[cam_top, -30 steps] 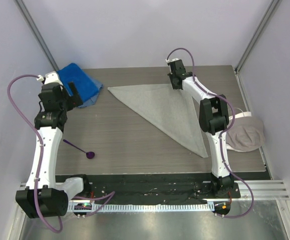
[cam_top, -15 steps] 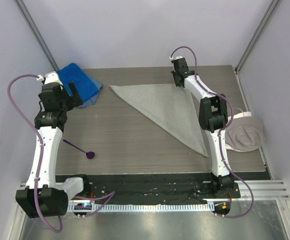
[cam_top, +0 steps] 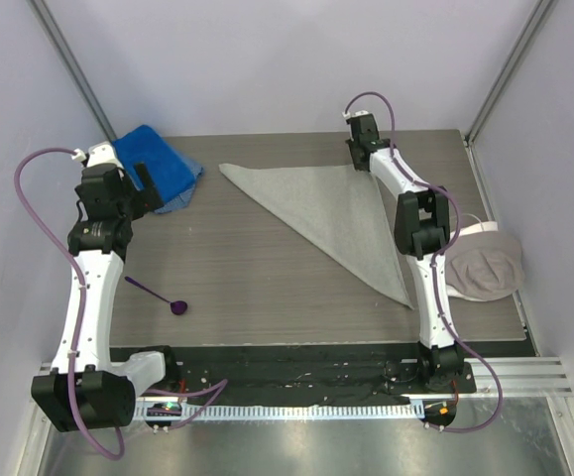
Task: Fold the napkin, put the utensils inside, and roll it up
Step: Fold the napkin
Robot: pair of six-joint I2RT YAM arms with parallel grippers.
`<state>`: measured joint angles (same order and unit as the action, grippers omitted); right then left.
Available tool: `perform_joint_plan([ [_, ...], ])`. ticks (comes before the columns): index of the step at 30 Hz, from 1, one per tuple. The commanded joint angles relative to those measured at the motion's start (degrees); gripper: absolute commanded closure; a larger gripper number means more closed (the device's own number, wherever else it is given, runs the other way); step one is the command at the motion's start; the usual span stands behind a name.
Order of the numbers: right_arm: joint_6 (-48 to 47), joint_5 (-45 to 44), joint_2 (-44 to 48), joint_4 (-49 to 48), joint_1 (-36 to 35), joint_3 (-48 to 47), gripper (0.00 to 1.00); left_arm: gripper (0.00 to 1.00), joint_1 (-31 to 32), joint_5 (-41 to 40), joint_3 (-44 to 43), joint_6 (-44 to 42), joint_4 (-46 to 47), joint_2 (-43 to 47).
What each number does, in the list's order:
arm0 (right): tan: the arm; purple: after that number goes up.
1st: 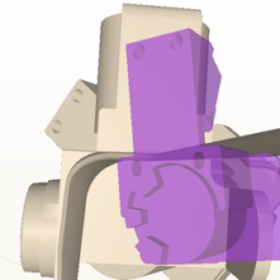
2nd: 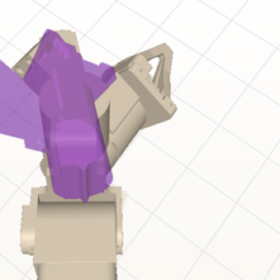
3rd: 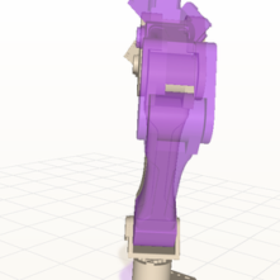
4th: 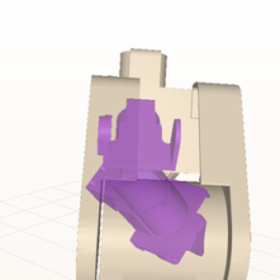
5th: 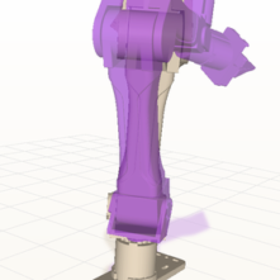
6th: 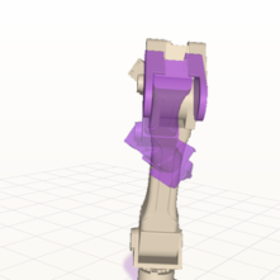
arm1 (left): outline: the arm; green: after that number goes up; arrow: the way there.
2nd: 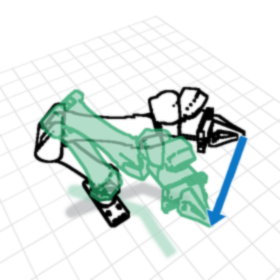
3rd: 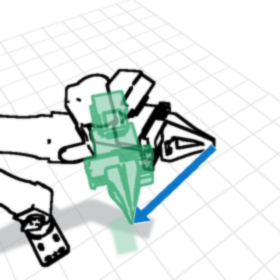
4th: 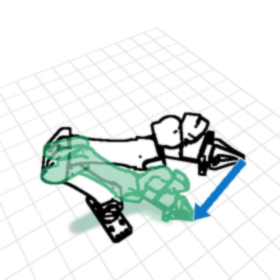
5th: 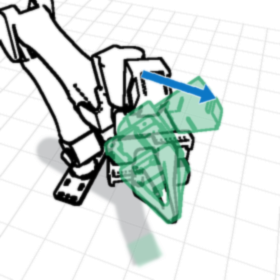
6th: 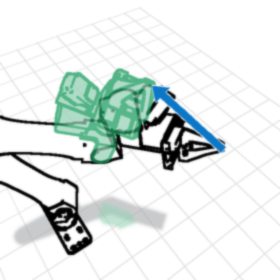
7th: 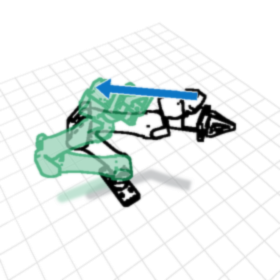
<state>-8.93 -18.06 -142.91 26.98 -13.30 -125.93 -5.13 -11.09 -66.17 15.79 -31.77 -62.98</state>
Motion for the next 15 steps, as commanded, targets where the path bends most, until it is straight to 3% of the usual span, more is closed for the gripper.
perform_joint_plan([
  [1, -2.1, -1.1, -1.5, -1.6, 0.2, -4.6, 0.99, 0.0, -0.6, -0.2, -0.3, -0.7, 2.5, 0.0],
  [10, -2.7, -2.1, -2.8, -1.6, 0.2, -6.0, 0.97, 0.0, -0.8, 0.1, -0.1, -0.1, 2.4, -0.7],
  [13, -2.1, -2.2, -1.6, -0.8, 0.3, -5.1, 0.77, 0.0, -0.8, 0.2, 0.0, 0.3, 2.1, -1.4],
  [14, -1.9, -2.1, -1.1, -0.7, 0.3, -4.8, 0.59, 0.0, -0.8, 0.3, 0.0, 0.7, 1.8, -2.0],
  [15, -1.5, -2.0, -0.3, -0.6, 0.3, -4.4, 0.51, 0.0, -0.8, 0.5, 0.0, 0.9, 1.5, -2.3],
])
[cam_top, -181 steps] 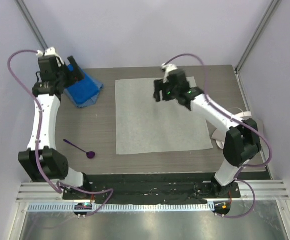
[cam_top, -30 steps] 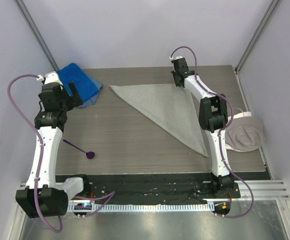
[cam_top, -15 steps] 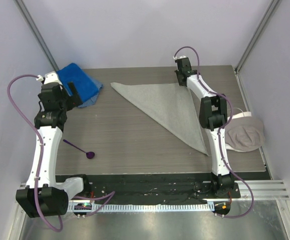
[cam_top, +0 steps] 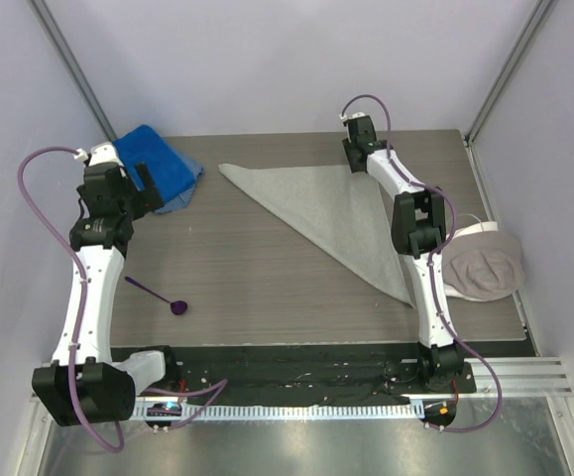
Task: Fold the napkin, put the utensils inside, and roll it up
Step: Fold the napkin, then grab a utensil with the right arm
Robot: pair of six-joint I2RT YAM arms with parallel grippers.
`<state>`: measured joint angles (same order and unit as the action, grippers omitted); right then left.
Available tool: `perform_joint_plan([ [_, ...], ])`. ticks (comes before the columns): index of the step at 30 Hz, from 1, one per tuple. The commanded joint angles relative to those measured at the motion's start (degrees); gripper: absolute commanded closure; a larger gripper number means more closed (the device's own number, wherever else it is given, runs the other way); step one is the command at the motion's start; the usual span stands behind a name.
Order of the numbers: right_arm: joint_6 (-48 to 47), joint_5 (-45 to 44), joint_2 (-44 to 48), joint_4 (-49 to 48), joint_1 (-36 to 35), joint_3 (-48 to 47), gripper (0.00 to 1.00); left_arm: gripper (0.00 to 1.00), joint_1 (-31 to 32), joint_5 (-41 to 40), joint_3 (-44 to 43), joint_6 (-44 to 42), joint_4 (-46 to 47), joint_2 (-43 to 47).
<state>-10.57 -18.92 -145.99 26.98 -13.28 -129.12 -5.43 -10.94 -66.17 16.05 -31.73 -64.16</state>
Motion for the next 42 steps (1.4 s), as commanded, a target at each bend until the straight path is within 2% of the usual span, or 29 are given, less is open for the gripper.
perform_joint_plan([
  [1, 0.3, -1.0, 4.7, -0.4, 0.3, -0.6, 0.46, 0.0, -0.5, 0.5, 0.2, 1.1, 0.2, -1.3],
  [2, 0.5, -0.5, 5.8, -0.3, 0.2, -0.2, 0.39, 0.0, -0.5, 0.4, 0.6, 1.9, -0.2, -1.4],
  [3, 0.9, -0.2, 7.1, -0.1, 0.2, 0.4, 0.36, 0.0, -0.4, 0.0, 2.3, 2.5, -0.4, -1.4],
  [8, 6.5, 6.3, 18.3, 0.5, 0.3, 6.4, 0.32, 0.0, -1.0, -7.0, 8.6, 7.9, -3.4, 0.7],
  [9, 7.6, 10.0, 20.2, 0.6, 0.3, 7.8, 0.31, 0.0, -1.3, -7.9, 11.0, 9.4, -3.6, 2.4],
  [12, 12.4, 16.4, 28.2, 0.2, 0.2, 15.4, 0.3, 0.0, -4.0, -11.2, 16.1, 12.5, -4.5, 5.3],
  [16, 18.0, 26.6, 38.0, -5.3, 0.2, 31.3, 0.3, 0.0, -8.9, -10.6, 21.1, 16.5, -5.3, 9.7],
  [19, 20.1, 30.2, 44.9, -10.0, 0.1, 40.7, 0.29, 0.01, -10.8, -8.1, 24.0, 20.2, -5.9, 9.8],
  [25, 20.0, 30.4, 51.1, -11.9, 0.1, 50.0, 0.28, 0.2, -11.1, -2.5, 27.3, 23.9, -3.7, 4.4],
  [28, 20.6, 31.2, 52.7, -13.3, 0.2, 52.7, 0.28, 0.27, -11.0, -2.5, 27.7, 25.0, -2.4, 1.4],
  [34, 21.7, 34.6, 54.1, -15.8, 0.1, 54.7, 0.28, 0.37, -11.0, -2.1, 28.8, 26.3, 0.2, -2.4],
  [38, 21.8, 35.5, 54.8, -16.6, 0.2, 55.4, 0.28, 0.49, -11.0, -2.0, 28.6, 26.9, 1.4, -5.0],
  [42, 21.4, 35.7, 55.0, -16.6, 0.2, 55.6, 0.28, 0.56, -11.0, -1.7, 28.3, 27.3, 2.5, -7.6],
])
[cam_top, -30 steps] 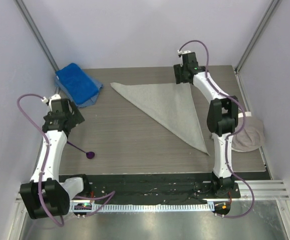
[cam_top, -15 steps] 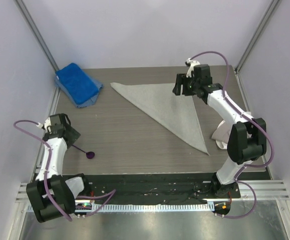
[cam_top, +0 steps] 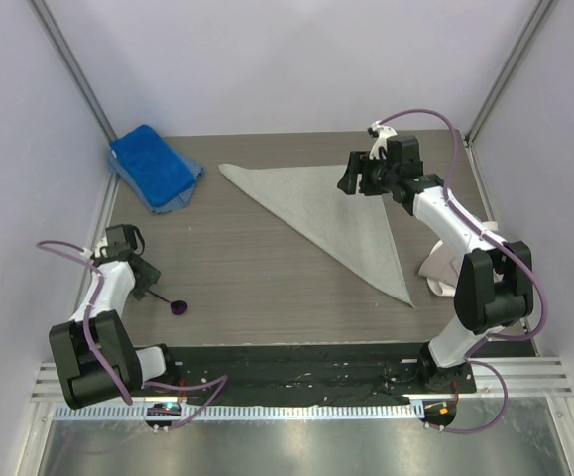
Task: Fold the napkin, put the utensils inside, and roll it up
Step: Grab a utensil with the right arm
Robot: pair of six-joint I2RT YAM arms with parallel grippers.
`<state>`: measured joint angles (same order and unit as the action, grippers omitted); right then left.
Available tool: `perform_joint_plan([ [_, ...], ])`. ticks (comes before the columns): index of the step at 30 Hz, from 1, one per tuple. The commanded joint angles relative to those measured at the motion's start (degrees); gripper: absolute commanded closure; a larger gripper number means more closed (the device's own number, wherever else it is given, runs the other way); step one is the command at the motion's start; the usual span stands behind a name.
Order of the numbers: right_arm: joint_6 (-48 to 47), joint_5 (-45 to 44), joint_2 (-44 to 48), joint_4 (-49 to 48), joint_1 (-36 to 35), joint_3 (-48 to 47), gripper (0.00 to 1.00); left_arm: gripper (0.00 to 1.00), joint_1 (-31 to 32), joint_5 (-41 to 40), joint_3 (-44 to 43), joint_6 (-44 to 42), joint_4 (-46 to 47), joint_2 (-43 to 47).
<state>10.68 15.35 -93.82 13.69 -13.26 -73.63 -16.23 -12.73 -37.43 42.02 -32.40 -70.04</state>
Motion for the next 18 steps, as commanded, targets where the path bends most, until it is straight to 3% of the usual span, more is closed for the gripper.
perform_joint_plan([
  [1, 0.1, 1.4, 3.0, -3.2, 0.1, 0.2, 0.28, 0.58, -0.2, 0.2, -0.5, 1.4, 3.5, -2.2],
  [5, -0.2, 1.4, 3.5, -3.1, 0.1, 0.5, 0.28, 0.68, -0.3, 0.4, -1.4, 1.5, 4.0, -5.4],
  [14, -0.7, 1.3, 4.1, -2.9, 0.2, 0.9, 0.28, 0.71, -0.3, 1.0, -1.1, 1.6, 3.9, -7.3],
  [18, -0.9, 1.3, 4.3, -3.0, 0.2, 1.1, 0.28, 0.89, -0.2, 1.7, -1.1, 1.4, 4.2, -8.4],
])
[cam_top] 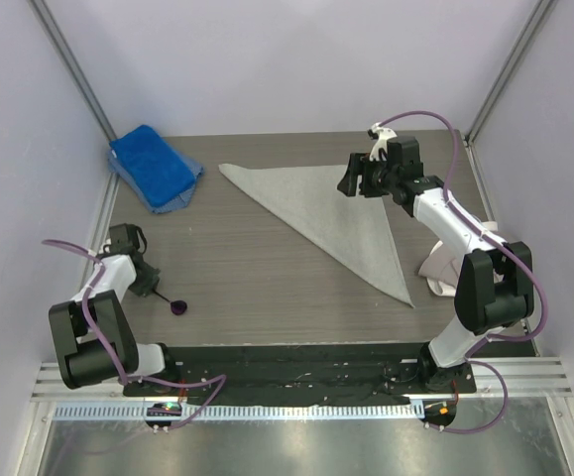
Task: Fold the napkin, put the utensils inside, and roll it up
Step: Grab a utensil with the right arm
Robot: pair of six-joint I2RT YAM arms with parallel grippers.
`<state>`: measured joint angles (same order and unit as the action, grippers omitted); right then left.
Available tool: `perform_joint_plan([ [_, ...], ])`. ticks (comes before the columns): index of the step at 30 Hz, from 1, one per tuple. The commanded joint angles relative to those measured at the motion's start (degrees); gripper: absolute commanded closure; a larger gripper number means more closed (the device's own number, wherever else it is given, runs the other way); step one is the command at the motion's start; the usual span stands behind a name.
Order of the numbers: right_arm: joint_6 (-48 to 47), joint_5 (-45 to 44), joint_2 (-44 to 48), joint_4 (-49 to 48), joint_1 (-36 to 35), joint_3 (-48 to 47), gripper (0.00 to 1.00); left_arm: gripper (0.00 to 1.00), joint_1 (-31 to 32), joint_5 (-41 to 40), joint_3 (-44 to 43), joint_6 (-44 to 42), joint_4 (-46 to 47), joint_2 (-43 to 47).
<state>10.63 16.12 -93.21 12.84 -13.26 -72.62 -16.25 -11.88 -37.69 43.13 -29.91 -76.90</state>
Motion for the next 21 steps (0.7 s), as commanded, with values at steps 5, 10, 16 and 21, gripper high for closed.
perform_joint_plan([
  [5, -1.7, 0.1, 4.1, -1.7, 0.1, 0.3, 0.28, 1.0, -0.2, 2.5, -0.6, 0.2, 1.9, -2.2],
  [10, -1.3, 1.3, 3.5, -1.0, 0.1, -0.2, 0.29, 1.0, 1.5, 5.9, -1.0, 3.2, 2.5, 0.6],
  [16, -0.4, 2.4, 3.8, -1.0, -3.3, -1.2, 0.31, 1.0, 9.9, 7.7, -3.1, 9.3, 4.7, 0.0],
  [21, -1.6, -1.6, 3.6, 2.1, -8.3, -2.7, 0.31, 1.0, 17.8, 6.4, -5.1, 15.2, 7.1, -3.8],
])
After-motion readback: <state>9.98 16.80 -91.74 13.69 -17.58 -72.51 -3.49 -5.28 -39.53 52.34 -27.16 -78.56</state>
